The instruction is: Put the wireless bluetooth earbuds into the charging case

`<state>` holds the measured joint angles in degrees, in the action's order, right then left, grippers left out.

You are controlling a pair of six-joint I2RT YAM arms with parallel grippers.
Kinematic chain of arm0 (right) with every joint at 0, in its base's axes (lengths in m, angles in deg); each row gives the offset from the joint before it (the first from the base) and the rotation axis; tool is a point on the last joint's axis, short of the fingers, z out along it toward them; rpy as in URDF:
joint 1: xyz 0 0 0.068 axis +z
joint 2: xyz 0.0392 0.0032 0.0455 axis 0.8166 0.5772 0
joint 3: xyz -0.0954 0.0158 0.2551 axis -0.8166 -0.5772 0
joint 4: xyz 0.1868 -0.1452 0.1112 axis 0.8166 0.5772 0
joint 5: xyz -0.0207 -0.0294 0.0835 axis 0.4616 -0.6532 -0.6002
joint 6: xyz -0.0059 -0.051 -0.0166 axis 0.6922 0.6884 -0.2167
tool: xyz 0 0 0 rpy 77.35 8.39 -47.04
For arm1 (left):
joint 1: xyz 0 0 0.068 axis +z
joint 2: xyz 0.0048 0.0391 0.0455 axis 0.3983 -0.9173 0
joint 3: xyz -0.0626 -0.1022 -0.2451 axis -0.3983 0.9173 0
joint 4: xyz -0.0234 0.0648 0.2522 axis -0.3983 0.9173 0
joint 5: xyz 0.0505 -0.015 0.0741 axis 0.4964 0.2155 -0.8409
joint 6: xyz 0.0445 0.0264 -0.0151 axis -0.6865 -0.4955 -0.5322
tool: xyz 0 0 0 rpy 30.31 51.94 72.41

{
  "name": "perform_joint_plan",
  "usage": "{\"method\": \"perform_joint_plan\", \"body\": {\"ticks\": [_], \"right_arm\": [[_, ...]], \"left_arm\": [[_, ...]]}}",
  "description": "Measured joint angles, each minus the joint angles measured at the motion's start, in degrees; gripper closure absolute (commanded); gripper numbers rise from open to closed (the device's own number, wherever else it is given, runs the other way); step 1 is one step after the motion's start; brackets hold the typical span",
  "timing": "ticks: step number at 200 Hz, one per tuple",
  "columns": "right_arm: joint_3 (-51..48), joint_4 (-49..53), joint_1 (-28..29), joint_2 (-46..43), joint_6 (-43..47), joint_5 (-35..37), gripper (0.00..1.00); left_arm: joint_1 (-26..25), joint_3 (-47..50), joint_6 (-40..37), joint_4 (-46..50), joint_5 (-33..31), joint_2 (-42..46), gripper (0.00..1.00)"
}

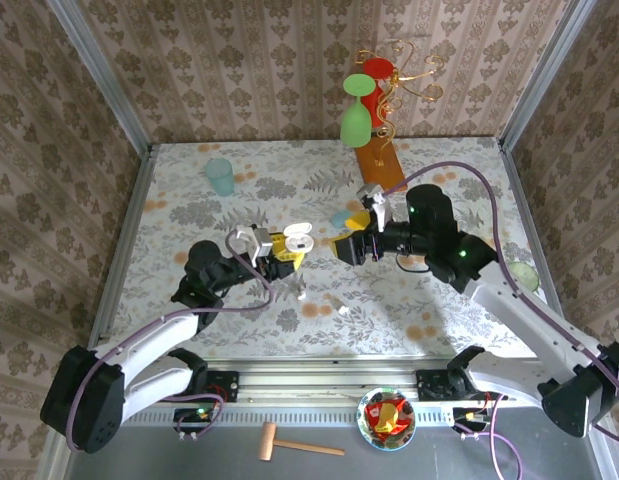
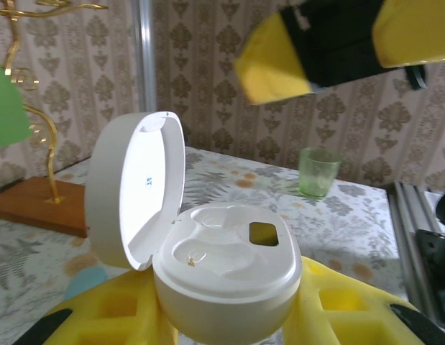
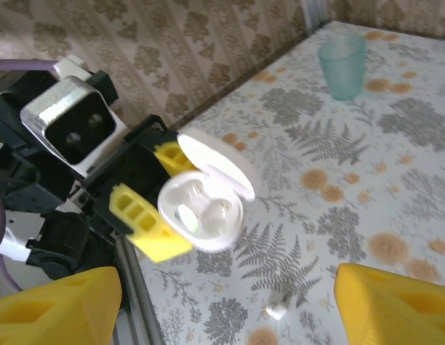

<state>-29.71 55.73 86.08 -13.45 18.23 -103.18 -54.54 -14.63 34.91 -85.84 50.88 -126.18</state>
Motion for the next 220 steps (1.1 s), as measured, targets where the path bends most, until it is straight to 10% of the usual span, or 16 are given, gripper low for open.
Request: {"method": "perform_joint_plan", "body": {"ticks": [88,220], "right_arm": [[-17.20,-3.39,0.63,8.61,-7.54,2.40,0.22],[-10.93,-12.17,2.36,37.55,1.14,-8.44,0.39]], "left_arm": [[1.55,0.44,0.63,-2.71,-1.42,2.16,0.77],[1.55,0.44,0.81,-1.42,-0.81,5.35,0.77]]}}
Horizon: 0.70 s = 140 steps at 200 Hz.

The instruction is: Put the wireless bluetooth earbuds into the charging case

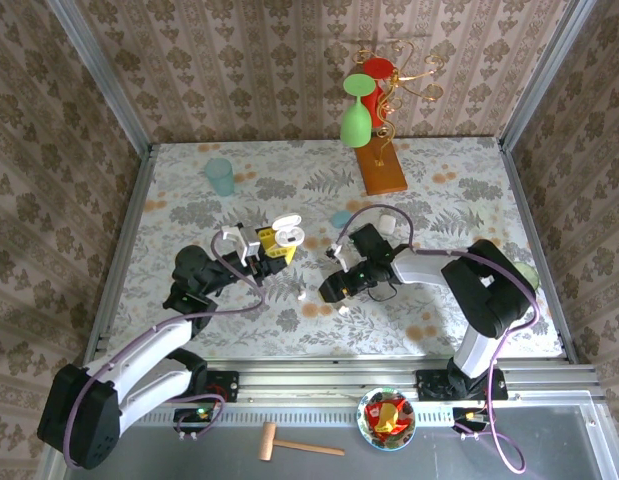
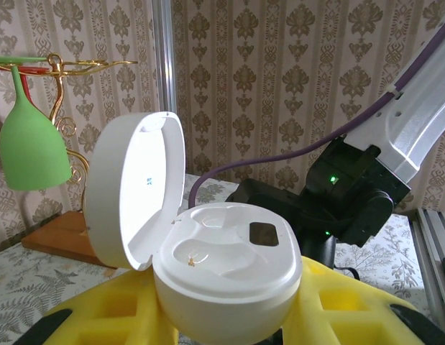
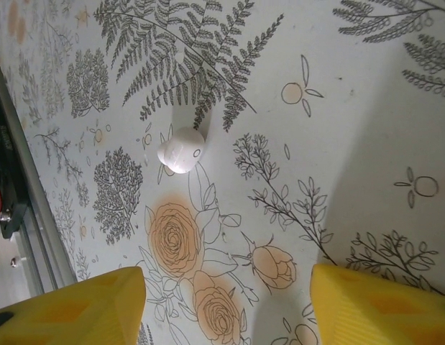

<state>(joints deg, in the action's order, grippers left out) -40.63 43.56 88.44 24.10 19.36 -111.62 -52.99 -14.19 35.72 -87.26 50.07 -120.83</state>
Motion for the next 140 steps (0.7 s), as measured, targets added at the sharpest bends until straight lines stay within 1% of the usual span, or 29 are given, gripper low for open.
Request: {"method": "perform_joint_plan", "body": {"ticks": [35,90,136,140], "right_arm": [[-1.16,0.24,0.20,-0.63,1.09,-0.66,0.43],[-4.72,2.82,0.33,-4.20,1.31,-0.61,0.49],[-6.01,4.24,0.33,-5.60,1.44,-0.59,0.60],[-6.12,4.28,0.33,-5.70,1.44,-0.59,0.62]], "left_arm": [[0.00,0.00,-0.02,1.05,0.22,0.00,0.77],[0.00,0.00,-0.02,1.14,0.72,-0.17,0.77],[0.00,0.00,-0.02,1.11,1.07,-0.17,0.77],[0.00,0.00,-0.02,1.11,1.07,-0.17,0.77]]}}
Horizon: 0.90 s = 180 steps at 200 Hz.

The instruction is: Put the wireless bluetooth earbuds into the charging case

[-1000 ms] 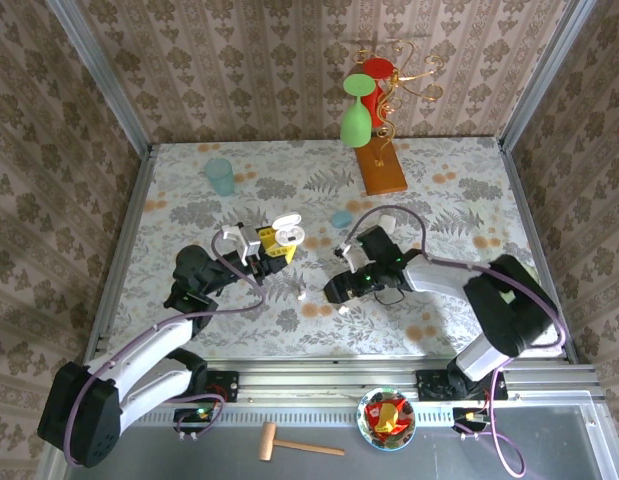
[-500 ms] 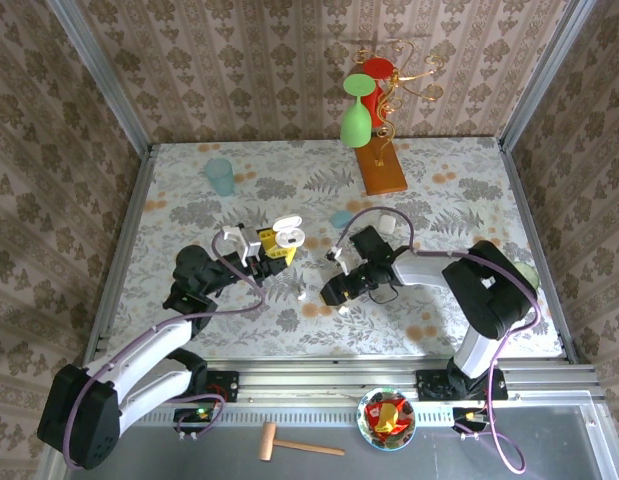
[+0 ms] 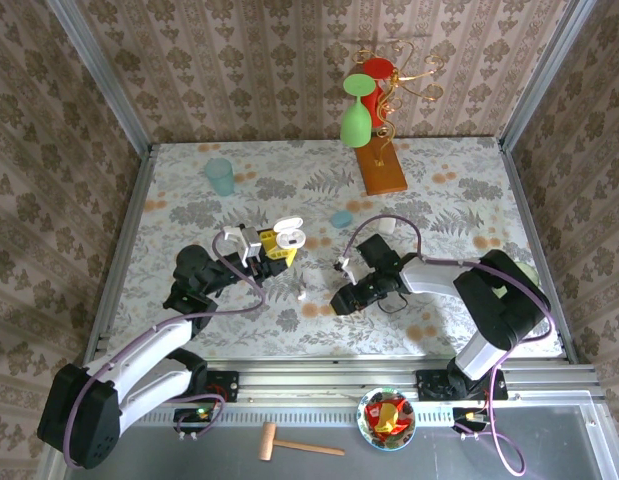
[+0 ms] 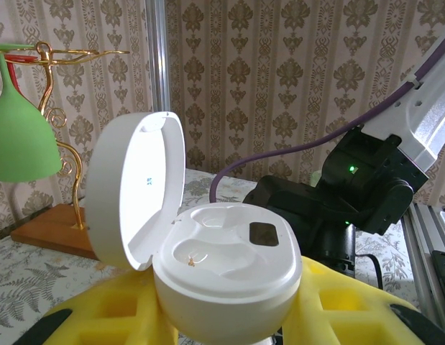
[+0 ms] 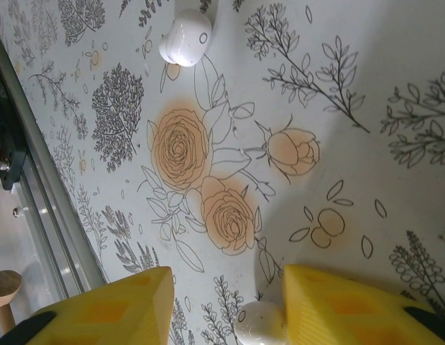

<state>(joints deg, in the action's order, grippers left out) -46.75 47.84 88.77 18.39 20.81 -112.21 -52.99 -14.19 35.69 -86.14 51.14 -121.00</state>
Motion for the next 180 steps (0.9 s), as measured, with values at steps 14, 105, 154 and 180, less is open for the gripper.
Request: {"method": "perform_joint_plan", "body": {"ticks": [14,105,154,180], "right_arm": [[-0.33,0.48,0.00,-0.46,0.04,0.09,0.63],[-1.25,2.14,0.00,-2.16,0.42,3.19,0.54],[-2.49,2.62,1.38,-4.83,-1.14,3.17,0.57],[-2.51,2.60,2.16,-4.92,-1.68,3.17,0.58]], "left_arm": [[0.00,0.00,0.00,0.00,0.00,0.00,0.77],[-0.02,0.00,0.02,-0.07,0.07,-1.22,0.77],[-0.02,0.00,0.00,-0.09,0.04,-1.22,0.76],[-0.07,0.00,0.00,-0.55,0.04,-1.57,0.77]]}}
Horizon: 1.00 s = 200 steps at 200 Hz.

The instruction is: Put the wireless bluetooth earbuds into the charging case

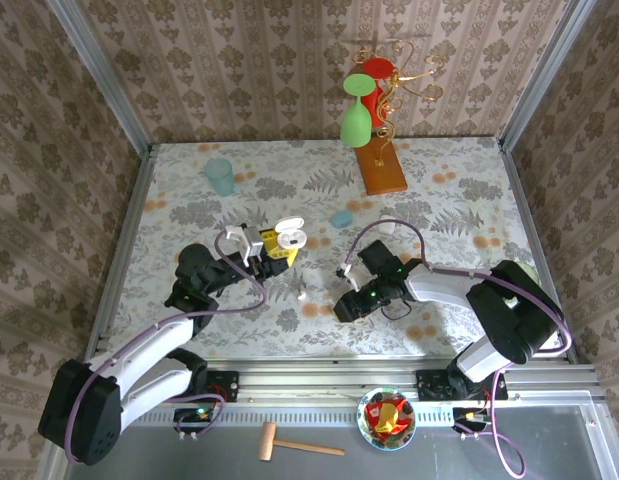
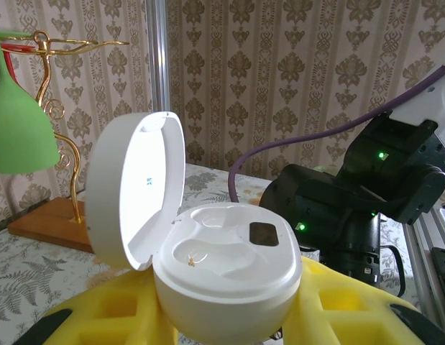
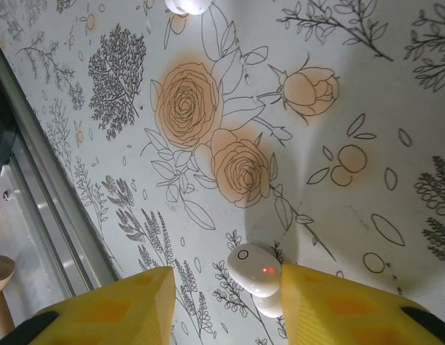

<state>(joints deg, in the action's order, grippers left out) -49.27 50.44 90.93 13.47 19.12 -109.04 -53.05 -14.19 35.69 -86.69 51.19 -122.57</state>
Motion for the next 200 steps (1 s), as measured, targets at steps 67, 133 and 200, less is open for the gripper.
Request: {"method": "perform_joint_plan", "body": {"ticks": [67,133,200], "right_arm": [[0.31,-0.33,0.09,1.29,0.70,1.29,0.53],[3.48,1.42,-0.24,4.94,2.43,-0.57,0.58],[1.18,-0.92,-0.17,3.74,2.54,-1.33,0.61]], "left_arm": [[0.00,0.00,0.02,-0.09,0.02,-0.28,0.77],[0.00,0.00,0.00,-0.02,-0.02,-0.24,0.77],[0.00,0.00,0.00,0.04,-0.02,-0.26,0.77]]}}
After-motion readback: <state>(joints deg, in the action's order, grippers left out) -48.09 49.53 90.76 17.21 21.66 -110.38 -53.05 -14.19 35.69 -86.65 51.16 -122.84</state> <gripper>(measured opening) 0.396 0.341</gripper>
